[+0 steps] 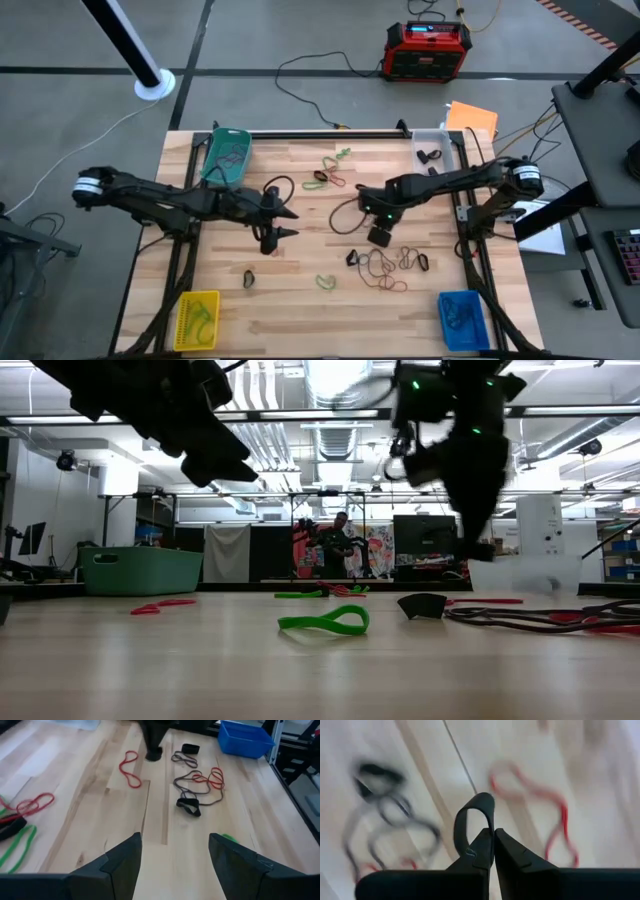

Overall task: Sort rubber bands into baskets
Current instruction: Put the black rubber band into the transparent bin

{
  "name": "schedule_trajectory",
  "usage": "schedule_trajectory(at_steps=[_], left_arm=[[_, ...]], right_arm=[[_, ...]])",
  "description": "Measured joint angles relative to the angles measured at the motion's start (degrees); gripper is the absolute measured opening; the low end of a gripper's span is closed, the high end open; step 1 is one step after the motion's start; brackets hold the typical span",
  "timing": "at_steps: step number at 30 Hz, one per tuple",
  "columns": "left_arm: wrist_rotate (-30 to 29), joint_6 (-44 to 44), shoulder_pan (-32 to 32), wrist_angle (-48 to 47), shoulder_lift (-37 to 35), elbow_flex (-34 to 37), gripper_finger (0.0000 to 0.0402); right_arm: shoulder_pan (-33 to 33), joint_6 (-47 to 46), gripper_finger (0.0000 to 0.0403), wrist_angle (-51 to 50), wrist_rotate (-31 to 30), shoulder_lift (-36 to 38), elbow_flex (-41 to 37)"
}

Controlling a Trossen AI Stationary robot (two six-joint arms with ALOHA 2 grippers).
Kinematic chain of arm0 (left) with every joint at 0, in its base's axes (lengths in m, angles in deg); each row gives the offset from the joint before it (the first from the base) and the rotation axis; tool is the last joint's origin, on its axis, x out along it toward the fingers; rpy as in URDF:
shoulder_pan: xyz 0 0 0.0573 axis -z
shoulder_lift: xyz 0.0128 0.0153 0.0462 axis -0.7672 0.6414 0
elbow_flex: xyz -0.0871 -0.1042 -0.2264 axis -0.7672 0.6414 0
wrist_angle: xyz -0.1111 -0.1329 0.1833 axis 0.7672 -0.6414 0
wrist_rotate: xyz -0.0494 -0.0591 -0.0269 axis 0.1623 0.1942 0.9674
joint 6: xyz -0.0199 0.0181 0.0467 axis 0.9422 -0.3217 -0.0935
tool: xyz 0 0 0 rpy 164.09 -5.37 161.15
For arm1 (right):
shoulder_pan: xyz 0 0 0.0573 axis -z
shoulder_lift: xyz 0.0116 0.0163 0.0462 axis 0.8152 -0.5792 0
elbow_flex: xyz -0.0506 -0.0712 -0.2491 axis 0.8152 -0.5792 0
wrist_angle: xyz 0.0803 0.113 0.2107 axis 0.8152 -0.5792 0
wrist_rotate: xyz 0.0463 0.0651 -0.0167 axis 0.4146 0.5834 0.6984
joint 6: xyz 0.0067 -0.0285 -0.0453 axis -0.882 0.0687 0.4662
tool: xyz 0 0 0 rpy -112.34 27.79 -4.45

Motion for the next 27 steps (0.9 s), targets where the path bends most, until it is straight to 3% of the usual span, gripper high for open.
schedule_trajectory(at_steps=[3,13,17,22,27], left_arm=[[0.0,-1.2,0.0,0.3,0.3,0.0,0.0215],[-0.4,-4.3,-0.2,0.3,-1.0,0.0,0.0215],[-3.0,-6.0,-0.2,0.1,-1.0,-0.3,0.0215],[-4.5,-6.8,-0.3,0.1,-1.1,-0.4,0.0215],[-4.8,-7.6,-0.4,0.2,-1.1,-0.4,0.0215]], right_arm=[[1.0,3.1,0.0009,4.4,-1.3,0.0,2.3],[7.6,5.1,0.0009,1.5,-18.9,0.0,9.7],[13.7,5.3,0.0009,-2.1,-23.2,0.0,10.3],[23.1,1.0,0.0009,-7.0,-33.4,-0.1,10.1],[33.1,-2.3,0.0009,-7.9,-37.2,-0.1,8.6]])
